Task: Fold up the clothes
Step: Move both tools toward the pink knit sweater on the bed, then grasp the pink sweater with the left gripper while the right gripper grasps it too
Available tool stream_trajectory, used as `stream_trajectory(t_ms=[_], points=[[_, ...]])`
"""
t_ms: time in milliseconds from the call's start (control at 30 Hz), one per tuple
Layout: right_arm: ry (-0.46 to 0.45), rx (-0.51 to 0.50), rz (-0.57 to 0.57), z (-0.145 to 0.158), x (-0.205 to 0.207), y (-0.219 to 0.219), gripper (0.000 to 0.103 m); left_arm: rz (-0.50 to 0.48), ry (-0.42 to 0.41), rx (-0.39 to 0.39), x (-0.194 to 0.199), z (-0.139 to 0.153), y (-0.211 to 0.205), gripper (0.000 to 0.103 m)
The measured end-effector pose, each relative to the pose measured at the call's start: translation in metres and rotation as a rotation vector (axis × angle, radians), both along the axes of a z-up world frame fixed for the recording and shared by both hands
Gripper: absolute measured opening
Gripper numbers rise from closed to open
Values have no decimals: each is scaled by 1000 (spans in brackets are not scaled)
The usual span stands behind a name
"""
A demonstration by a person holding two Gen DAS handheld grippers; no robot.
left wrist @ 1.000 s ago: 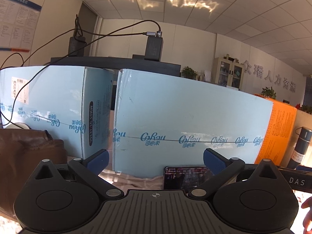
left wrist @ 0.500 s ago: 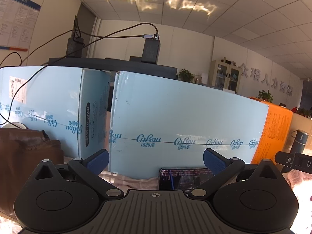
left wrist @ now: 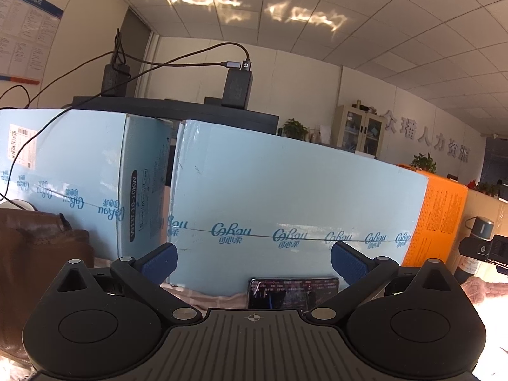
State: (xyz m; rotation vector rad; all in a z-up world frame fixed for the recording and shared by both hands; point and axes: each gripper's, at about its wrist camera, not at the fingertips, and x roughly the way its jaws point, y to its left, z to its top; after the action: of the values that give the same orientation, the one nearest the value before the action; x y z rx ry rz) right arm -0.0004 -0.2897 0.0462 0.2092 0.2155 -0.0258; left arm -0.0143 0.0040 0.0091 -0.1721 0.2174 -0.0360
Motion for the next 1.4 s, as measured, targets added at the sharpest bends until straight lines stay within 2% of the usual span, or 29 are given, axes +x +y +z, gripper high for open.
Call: stream_trajectory(t_ms=[433,600,733,900,1000,1100,1167,1267,1333,1400], points=[[-16,-10,-88,5,-22,-27,103,-51,10,-21,-3,3,-4,103],[-7,11,-162,2,-37,-65,103,-92,1,-47,-5,-1,-12,103],[10,15,-241,-12,-55,-103,103,-144,0,-70,-5,-8,-24,103],[61,32,-333,-36,-70,-150,103,-238,-14,-18,-7,-26,-59,103],[75,79,-375,-49,-74,-183,103,-302,-2,0,-5,-35,-83,103],[56,153,-386,-54,-77,-216,103,-394,5,-40,-1,-38,-105,103],[32,221,-367,-54,-72,-236,103,-452,3,-64,4,-35,-119,103],[3,318,-311,-51,-55,-260,103,-491,4,-91,17,-29,-144,103],[-14,342,-298,-48,-40,-269,103,-531,11,-118,32,-30,-159,103],[-34,333,-329,-52,-26,-277,103,-545,76,-119,54,-41,-180,103]])
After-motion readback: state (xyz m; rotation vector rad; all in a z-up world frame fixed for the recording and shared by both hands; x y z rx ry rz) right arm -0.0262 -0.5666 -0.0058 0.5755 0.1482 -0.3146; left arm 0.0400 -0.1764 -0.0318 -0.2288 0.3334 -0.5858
